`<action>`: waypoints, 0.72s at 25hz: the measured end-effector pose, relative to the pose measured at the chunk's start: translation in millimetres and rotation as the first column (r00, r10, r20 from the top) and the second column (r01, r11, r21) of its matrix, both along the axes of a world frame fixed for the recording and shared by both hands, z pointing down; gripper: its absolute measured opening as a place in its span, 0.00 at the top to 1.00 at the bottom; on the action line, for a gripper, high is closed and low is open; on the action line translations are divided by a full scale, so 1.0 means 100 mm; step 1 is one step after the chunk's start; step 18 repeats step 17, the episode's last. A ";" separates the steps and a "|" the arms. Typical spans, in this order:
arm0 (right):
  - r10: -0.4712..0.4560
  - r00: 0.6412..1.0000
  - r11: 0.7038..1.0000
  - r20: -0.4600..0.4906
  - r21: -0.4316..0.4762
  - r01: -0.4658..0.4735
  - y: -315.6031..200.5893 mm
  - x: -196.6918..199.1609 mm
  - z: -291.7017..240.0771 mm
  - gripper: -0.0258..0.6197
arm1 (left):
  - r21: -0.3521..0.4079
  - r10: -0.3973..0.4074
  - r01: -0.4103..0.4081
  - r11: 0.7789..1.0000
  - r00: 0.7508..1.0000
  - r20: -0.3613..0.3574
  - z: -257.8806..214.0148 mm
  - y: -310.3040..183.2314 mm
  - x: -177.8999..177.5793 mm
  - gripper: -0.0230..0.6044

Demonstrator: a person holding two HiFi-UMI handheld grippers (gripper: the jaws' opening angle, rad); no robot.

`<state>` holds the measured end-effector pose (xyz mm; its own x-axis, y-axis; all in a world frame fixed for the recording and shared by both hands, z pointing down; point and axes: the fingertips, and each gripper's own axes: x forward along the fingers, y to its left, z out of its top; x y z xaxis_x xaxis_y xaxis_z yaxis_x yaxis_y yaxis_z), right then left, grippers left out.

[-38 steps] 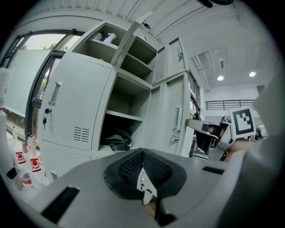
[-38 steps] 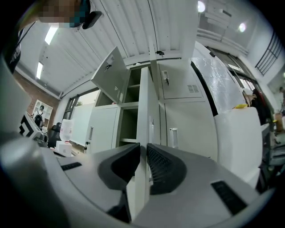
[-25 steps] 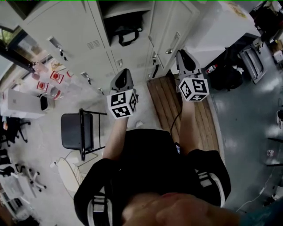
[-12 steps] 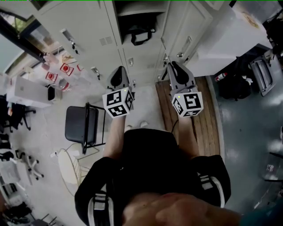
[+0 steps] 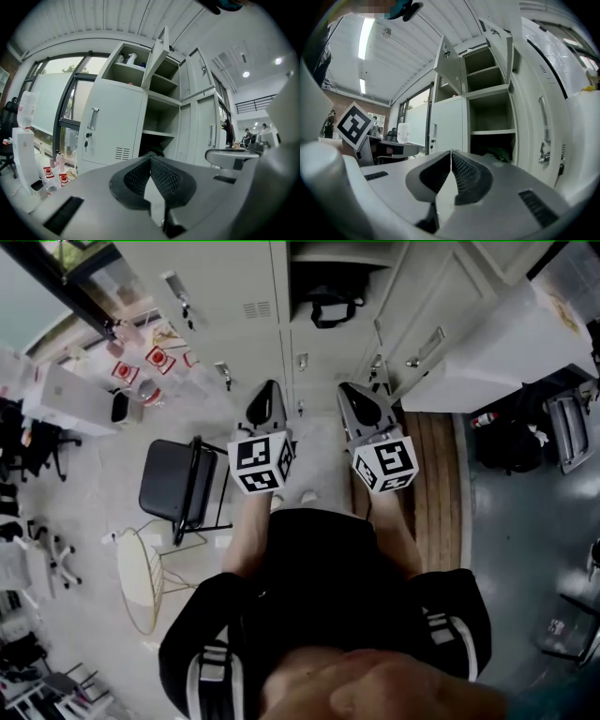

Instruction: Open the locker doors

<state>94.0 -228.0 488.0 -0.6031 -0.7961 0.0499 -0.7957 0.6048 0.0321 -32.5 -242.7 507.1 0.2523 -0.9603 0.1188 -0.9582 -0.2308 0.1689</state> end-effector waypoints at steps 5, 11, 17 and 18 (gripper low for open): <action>-0.011 1.000 1.000 -0.002 -0.009 0.011 -0.01 -0.07 0.04 0.92 | 0.031 0.003 -0.004 1.000 1.000 0.018 -0.08 0.03 0.00 0.95; -0.006 1.000 1.000 -0.005 -0.001 0.006 -0.04 -0.02 0.01 0.92 | 0.031 0.022 -0.023 0.999 1.000 0.019 -0.10 0.03 0.09 0.95; -0.008 1.000 1.000 0.001 0.016 0.008 -0.12 0.04 -0.01 0.92 | 0.077 0.050 -0.052 0.996 0.998 0.026 -0.23 -0.02 0.25 0.95; -0.008 1.000 1.000 0.001 0.016 0.008 -0.12 0.04 -0.01 0.92 | 0.077 0.050 -0.052 0.996 0.998 0.026 -0.23 -0.02 0.25 0.95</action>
